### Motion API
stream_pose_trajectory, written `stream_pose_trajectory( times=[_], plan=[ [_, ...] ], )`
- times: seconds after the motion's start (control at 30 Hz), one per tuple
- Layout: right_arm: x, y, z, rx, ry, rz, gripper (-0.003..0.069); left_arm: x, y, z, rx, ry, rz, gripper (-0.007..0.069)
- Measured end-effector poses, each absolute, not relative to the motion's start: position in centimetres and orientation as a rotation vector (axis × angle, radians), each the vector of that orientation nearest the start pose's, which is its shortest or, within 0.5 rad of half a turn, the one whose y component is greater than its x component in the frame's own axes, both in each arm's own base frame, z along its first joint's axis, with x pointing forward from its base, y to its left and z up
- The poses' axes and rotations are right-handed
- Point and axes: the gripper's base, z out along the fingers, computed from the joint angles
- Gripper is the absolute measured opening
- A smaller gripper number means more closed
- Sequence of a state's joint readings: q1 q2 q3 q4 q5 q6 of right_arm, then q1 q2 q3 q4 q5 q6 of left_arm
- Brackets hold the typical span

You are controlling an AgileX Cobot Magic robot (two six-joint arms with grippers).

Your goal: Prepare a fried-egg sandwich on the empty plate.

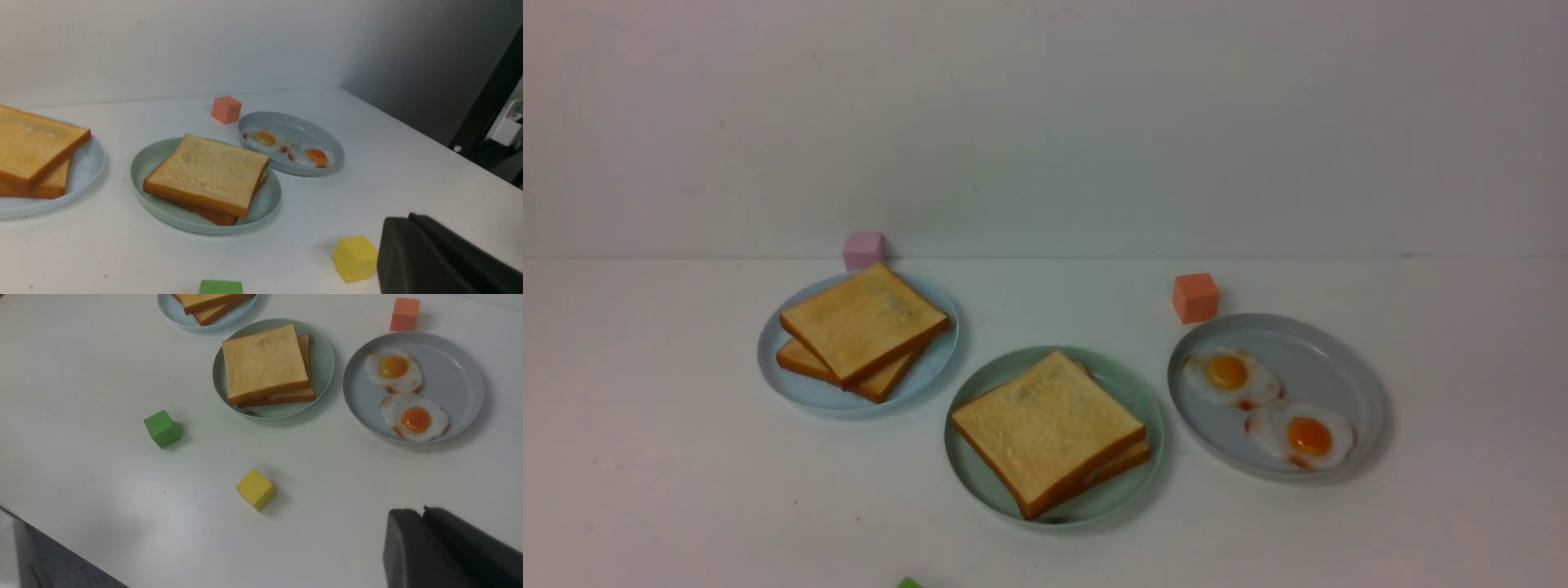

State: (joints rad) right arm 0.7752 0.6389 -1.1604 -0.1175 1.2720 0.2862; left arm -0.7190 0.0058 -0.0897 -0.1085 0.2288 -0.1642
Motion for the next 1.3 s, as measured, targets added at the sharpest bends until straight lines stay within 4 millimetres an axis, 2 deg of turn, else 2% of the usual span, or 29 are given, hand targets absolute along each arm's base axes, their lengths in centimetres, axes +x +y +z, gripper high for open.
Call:
stream_pose_trajectory(
  times=[0.1,0.23,0.27,0.4,0.47,0.57,0.6,0.63,0.67,0.7,0.77,0.8,0.83,0.87,0.9,0.93,1.3],
  plan=[
    [5.1,3.1,42.4,-0.462,2.217,0.404,0.0080,3.9,-3.8,21.6,0.403,1.681,-0.764,-0.0013],
    [4.8,2.3,40.6,-0.356,2.261,0.357,0.0084,3.9,-3.8,21.4,0.410,1.702,-0.759,-0.0013],
    [4.2,1.6,39.1,-0.283,2.282,0.318,0.0085,3.9,-3.8,21.4,0.412,1.706,-0.758,-0.0013],
    [2.9,0.3,36.2,-0.137,2.297,0.239,0.0088,3.9,-3.8,21.4,0.411,1.706,-0.758,-0.0013],
    [2.4,-0.2,35.0,-0.061,2.264,0.203,0.0082,3.9,-3.8,21.4,0.411,1.706,-0.758,-0.0013],
    [2.2,-0.4,32.6,0.036,2.105,0.163,0.0018,3.9,-3.8,21.4,0.411,1.706,-0.758,-0.0013],
    [2.4,-0.3,32.4,0.034,2.100,0.164,0.0013,3.9,-3.8,21.4,0.411,1.706,-0.758,-0.0013],
    [2.8,-0.3,30.7,0.058,1.986,0.127,-0.0008,3.9,-3.8,21.4,0.411,1.706,-0.758,-0.0013],
    [2.8,-0.4,30.3,0.062,1.994,0.119,-0.0009,3.9,-3.8,21.4,0.411,1.706,-0.758,-0.0013],
    [3.6,-0.3,27.5,0.084,1.930,0.088,-0.0011,3.9,-3.8,21.4,0.411,1.706,-0.758,-0.0013],
    [4.0,-0.3,25.2,0.102,1.879,0.066,-0.0010,3.9,-3.8,21.4,0.411,1.706,-0.758,-0.0013],
    [4.4,-0.4,22.6,0.117,1.876,0.051,-0.0010,3.9,-3.8,21.4,0.411,1.706,-0.758,-0.0013],
    [4.7,-0.4,20.9,0.124,1.876,0.048,-0.0010,3.9,-3.8,21.4,0.411,1.706,-0.758,-0.0013],
    [4.7,-0.4,20.6,0.125,1.876,0.047,-0.0010,3.9,-3.8,21.4,0.411,1.706,-0.758,-0.0013],
    [5.0,-0.4,18.4,0.140,1.882,0.047,-0.0010,3.9,-3.8,21.4,0.412,1.706,-0.758,-0.0013],
    [5.1,-0.4,17.4,0.147,1.901,0.048,-0.0010,3.9,-3.8,21.4,0.411,1.707,-0.758,-0.0013],
    [5.2,-0.2,17.3,0.186,1.879,0.104,-0.0011,4.0,-3.8,21.3,0.413,1.719,-0.756,-0.0007]
  ],
)
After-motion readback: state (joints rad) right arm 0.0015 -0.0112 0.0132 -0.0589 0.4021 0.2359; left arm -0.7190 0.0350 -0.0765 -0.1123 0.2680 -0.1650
